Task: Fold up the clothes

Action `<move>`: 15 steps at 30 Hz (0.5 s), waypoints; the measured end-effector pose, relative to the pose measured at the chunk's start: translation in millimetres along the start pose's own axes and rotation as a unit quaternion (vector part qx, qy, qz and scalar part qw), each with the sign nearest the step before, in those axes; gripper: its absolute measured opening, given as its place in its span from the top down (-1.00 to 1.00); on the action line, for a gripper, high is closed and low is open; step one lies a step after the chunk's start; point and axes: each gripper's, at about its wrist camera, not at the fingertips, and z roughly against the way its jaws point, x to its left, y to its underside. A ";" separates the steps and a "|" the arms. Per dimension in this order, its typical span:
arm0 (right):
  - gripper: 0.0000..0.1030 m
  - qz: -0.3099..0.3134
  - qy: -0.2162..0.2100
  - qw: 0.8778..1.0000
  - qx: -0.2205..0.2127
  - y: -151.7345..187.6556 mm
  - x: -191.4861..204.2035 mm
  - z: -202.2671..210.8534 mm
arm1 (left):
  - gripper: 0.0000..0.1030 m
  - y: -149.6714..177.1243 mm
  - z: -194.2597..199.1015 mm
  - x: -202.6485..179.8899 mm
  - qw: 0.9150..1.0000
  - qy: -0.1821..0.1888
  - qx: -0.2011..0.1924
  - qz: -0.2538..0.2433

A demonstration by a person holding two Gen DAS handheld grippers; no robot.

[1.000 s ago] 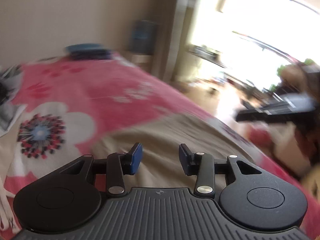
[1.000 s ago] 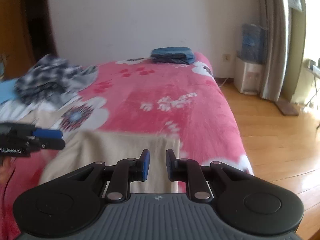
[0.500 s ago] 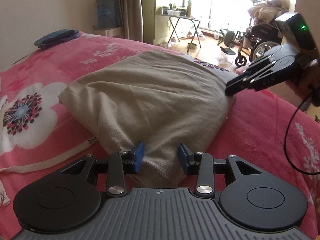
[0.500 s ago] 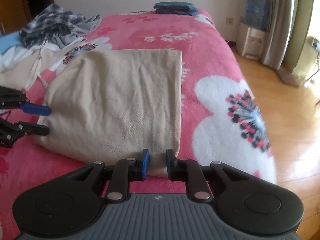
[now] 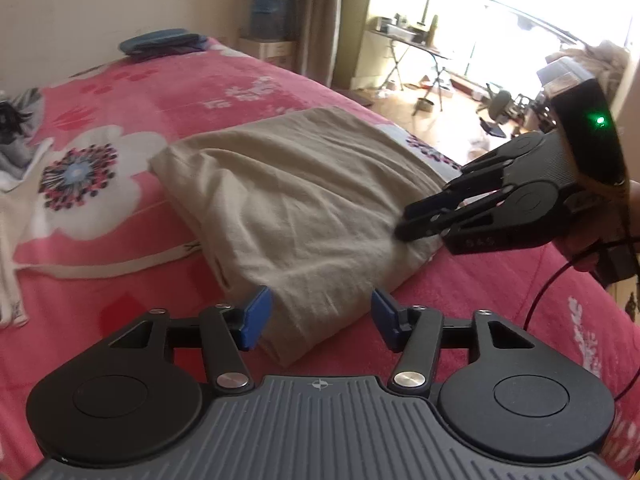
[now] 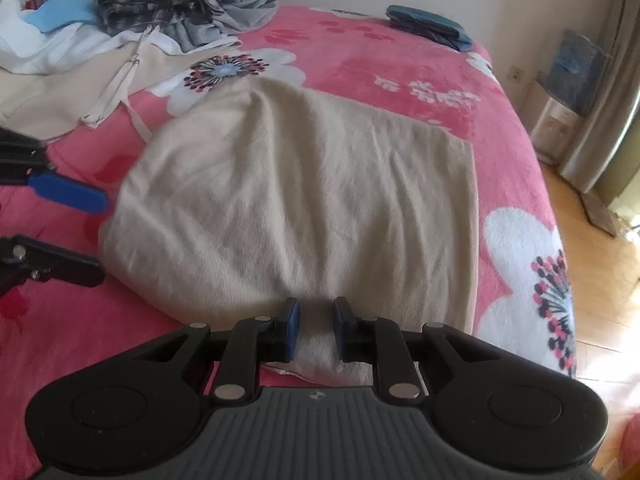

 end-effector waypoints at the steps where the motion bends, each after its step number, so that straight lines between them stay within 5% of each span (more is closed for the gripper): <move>1: 0.62 -0.004 0.005 1.000 -0.003 -2.4 0.9 5.3 | -0.34 -0.6 4.5 1.5 1.000 0.000 -0.005 0.005; 4: 0.57 -0.010 0.022 1.000 -0.018 -7.5 4.6 21.2 | -0.56 -2.8 15.6 5.6 1.000 -0.002 -0.021 0.018; 8: 0.26 -0.012 0.049 0.998 -0.042 -15.3 10.5 39.2 | -0.81 -6.1 20.6 7.8 0.999 -0.011 -0.027 0.028; 15: 0.26 -0.037 0.036 0.997 -0.056 -23.3 16.0 47.4 | -0.99 -8.7 26.1 9.7 0.998 -0.020 -0.024 0.051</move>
